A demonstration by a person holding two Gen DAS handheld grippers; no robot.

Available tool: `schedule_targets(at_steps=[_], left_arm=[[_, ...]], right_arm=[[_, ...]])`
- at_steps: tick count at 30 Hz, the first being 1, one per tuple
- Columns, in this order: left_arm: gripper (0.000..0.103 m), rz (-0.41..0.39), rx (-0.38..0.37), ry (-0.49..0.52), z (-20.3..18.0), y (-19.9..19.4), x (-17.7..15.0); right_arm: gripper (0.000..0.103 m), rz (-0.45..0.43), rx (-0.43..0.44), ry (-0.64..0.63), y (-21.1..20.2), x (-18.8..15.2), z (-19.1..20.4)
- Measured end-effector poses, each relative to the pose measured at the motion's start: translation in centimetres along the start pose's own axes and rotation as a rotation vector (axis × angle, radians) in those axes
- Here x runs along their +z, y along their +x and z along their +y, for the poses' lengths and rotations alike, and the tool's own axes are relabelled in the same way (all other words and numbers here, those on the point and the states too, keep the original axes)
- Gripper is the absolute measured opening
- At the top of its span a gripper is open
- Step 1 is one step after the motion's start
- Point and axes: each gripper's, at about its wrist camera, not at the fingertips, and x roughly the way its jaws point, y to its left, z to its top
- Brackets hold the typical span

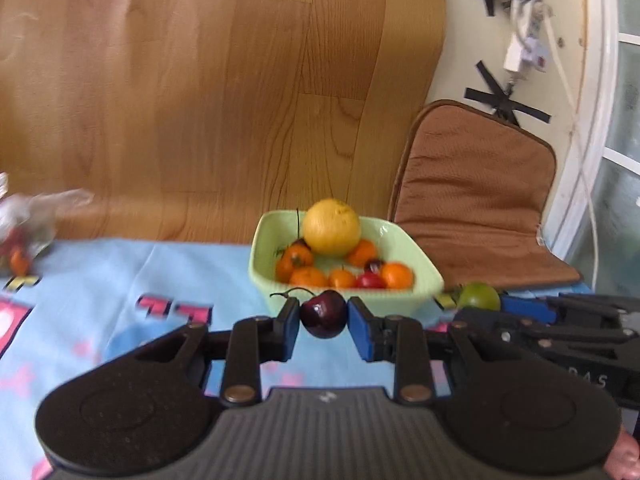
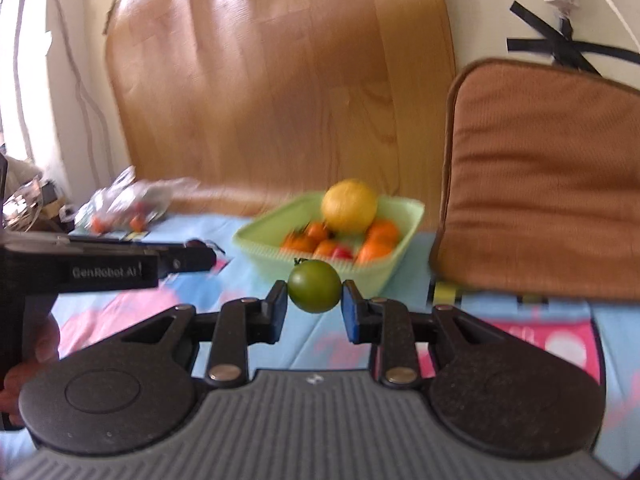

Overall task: Organize fruits
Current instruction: 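Carry the cherry and green tomato into the bowl and open both tools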

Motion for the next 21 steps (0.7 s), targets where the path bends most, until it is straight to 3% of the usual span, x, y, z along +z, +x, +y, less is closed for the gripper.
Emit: schedule_targets(at_steps=[6,11,14,16,18,21], left_arm=[[0.027,0.039,0.02,0.02,0.1,6.1,2.5],[0.029,0.091,0.058,-0.008,0.7,9.7,2.8],[0.043,0.087,0.073,-0.019,0.8,9.7,2.7],[0.046,0.078,0.068,-0.025,0.7,9.0,2.6],[0.047,0.063,0.081,-0.028,0.5,7.8,2.5],[0.05,0.044,0.099,-0.057,0.3,5.4,2.2]], right_arm=[[0.032,-0.02,-0.027,-0.011,5.2,2.1,-1.3],[0.033,0.021,-0.044,-0.026,8.6,1.8,-2.0],[0.034,0.027,-0.057,-0.035,9.1,1.6,-2.2],[0.035,0.01,-0.052,-0.029,8.3,1.6,-2.2],[0.048,-0.01,-0.054,-0.02,7.4,1.6,-2.1],[0.049,-0.02,-0.05,0.011,5.3,1.1,-1.6]])
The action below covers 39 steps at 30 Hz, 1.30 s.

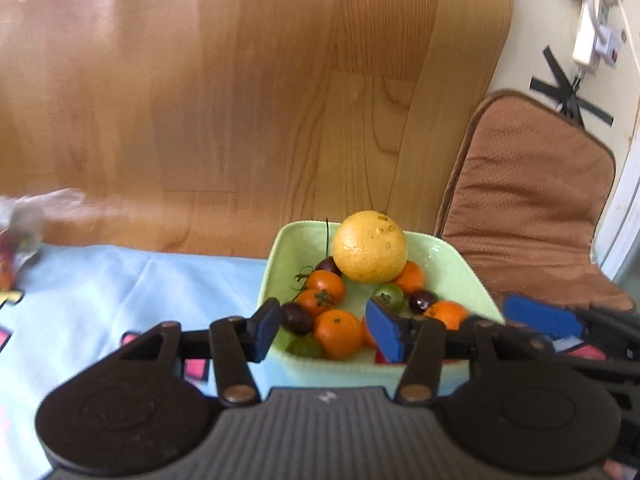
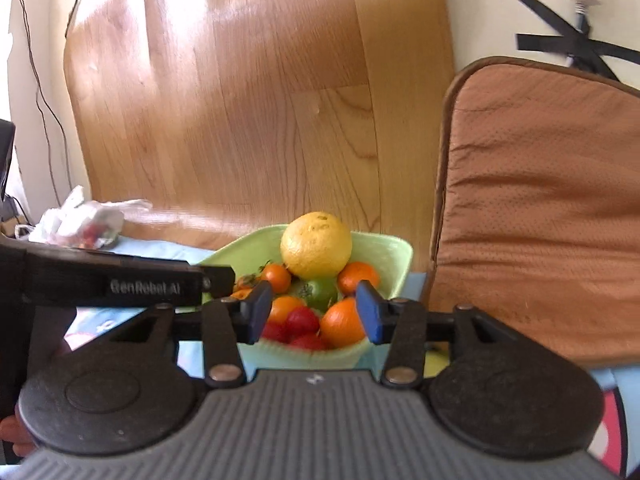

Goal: Organize fruits

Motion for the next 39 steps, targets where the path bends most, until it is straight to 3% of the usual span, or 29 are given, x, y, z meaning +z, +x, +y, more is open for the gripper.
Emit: schedule_targets(at_steps=[7,11,13,15,18,24,27,39], left_arm=[[0.06,-0.02,0.061,0.018,-1.6,-7.0,-3.7],[0.071,-0.046,0.102,0.044,-2.8,-11.0,-6.4],[0.085,-0.058,0.111,0.027,-2.7,-12.7,-7.6],[0.087,-0.077,0.127,0.019,-2.7,-14.3,-8.7],[0.092,-0.099,0.155,0.027,-3.2,-16.5,-10.0],[0.096,-0.124,0.182,0.054,-4.2,-19.6,-11.4],[0.103,-0.129,0.199,0.069,-4.7,-20.4,-11.9],[0.103,-0.106,0.286,0.053,-4.8,-21.3,-12.8]], right_arm=[[0.05,0.013,0.014,0.098,-6.2,-2.8,1.9],[0.072,-0.011,-0.003,0.142,-10.3,-4.8,3.5],[0.08,-0.027,-0.026,0.136,-12.1,-5.6,4.2],[0.09,-0.038,-0.05,0.13,-13.6,-6.3,4.7],[0.095,-0.043,-0.065,0.131,-15.2,-7.1,5.1],[0.099,-0.04,-0.067,0.194,-17.6,-7.5,5.2],[0.1,-0.032,-0.067,0.215,-18.5,-7.8,5.3],[0.102,0.032,-0.03,0.264,-19.4,-8.5,6.0]])
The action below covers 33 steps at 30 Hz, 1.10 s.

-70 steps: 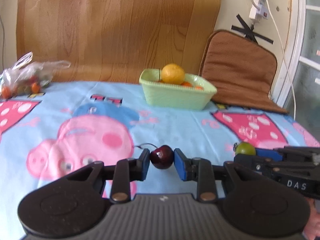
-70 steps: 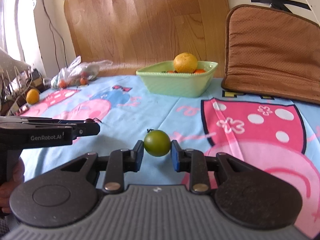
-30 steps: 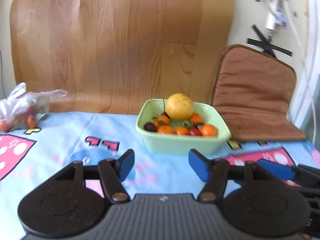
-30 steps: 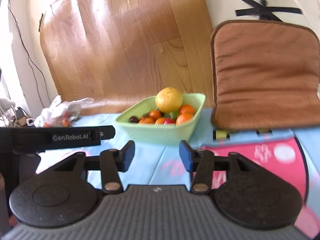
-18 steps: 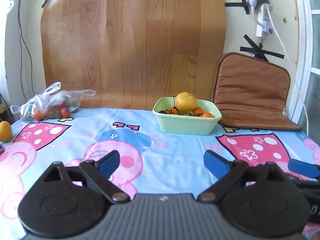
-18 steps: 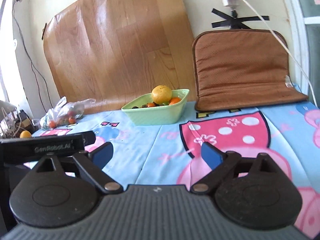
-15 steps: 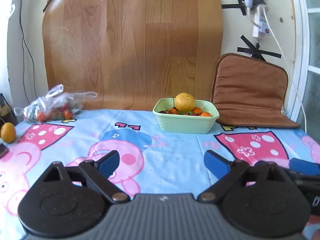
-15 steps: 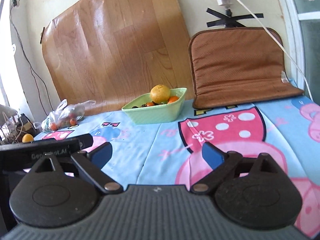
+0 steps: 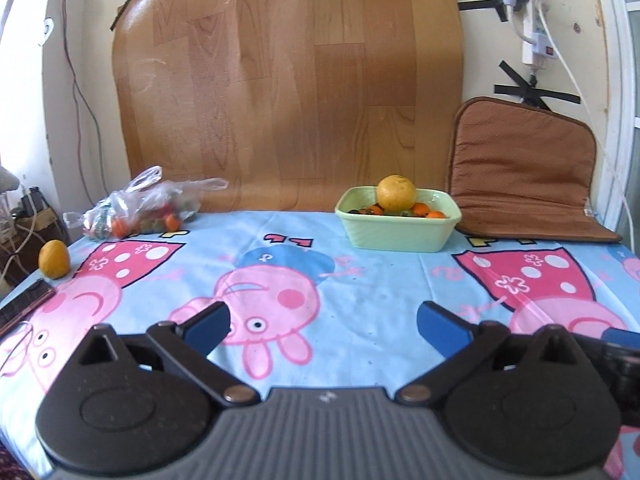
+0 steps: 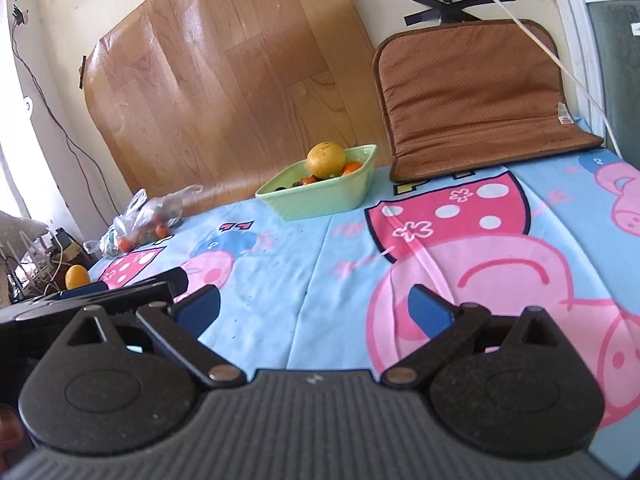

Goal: Organize fruits

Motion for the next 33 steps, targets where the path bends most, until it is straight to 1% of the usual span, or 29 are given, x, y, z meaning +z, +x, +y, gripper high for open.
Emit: schedule_targets(at_steps=[4,10,14,19,33], left_arm=[[0.103,-0.001,0.035,0.013,-0.1,0.2,-0.3],[0.103,0.01,0.054,0.034,-0.2,0.7,-0.7],[0.103,0.012,0.051,0.038,-0.2,0.8,-0.9],[0.103,0.003,0.076,0.065,-0.5,0.9,-0.9],[0.103,-0.009,0.105,0.064,0.1,1.0,-0.6]], right_arm=[[0.102,0.015,0.009,-0.001,0.1,-0.2,0.1],[0.102,0.04,0.015,0.017,0.4,-0.3,0.0],[0.102,0.049,0.016,0.025,0.6,-0.4,0.0],[0.102,0.053,0.01,0.027,0.7,-0.5,0.0],[0.102,0.057,0.015,0.025,0.7,-0.4,0.2]])
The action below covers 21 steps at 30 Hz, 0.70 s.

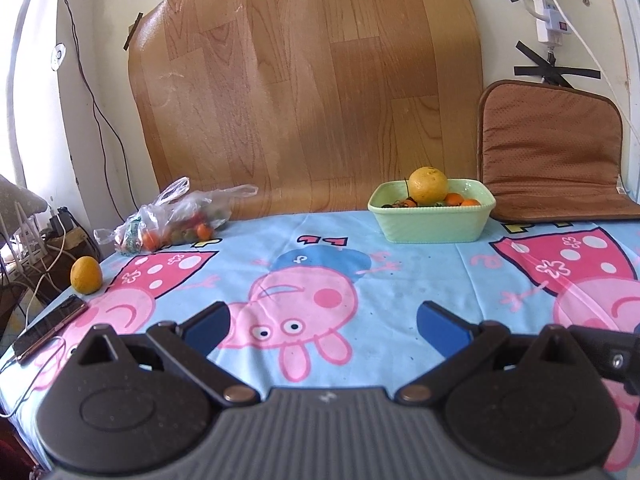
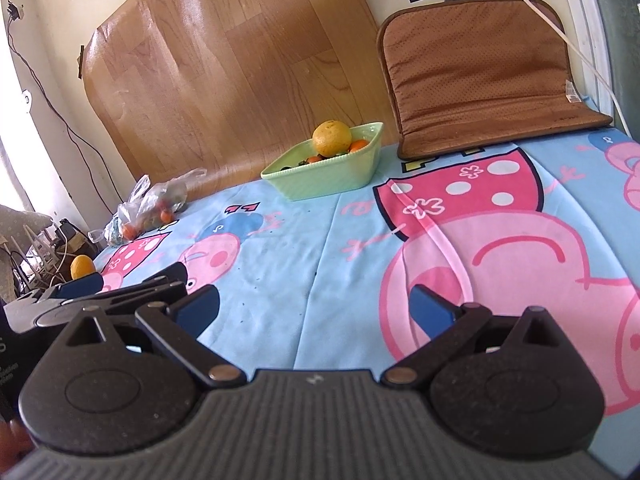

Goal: Organize fruits

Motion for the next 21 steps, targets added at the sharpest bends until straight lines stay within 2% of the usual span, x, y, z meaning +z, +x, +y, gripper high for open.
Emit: schedule_targets(at_steps=[21], left_arm=[[0.103,-0.034,0.041,-0.017,1.0,-0.32,0.2]], right_arm=[[0.102,0.005,-0.003,-0.002,-0.02,0.01,0.21]])
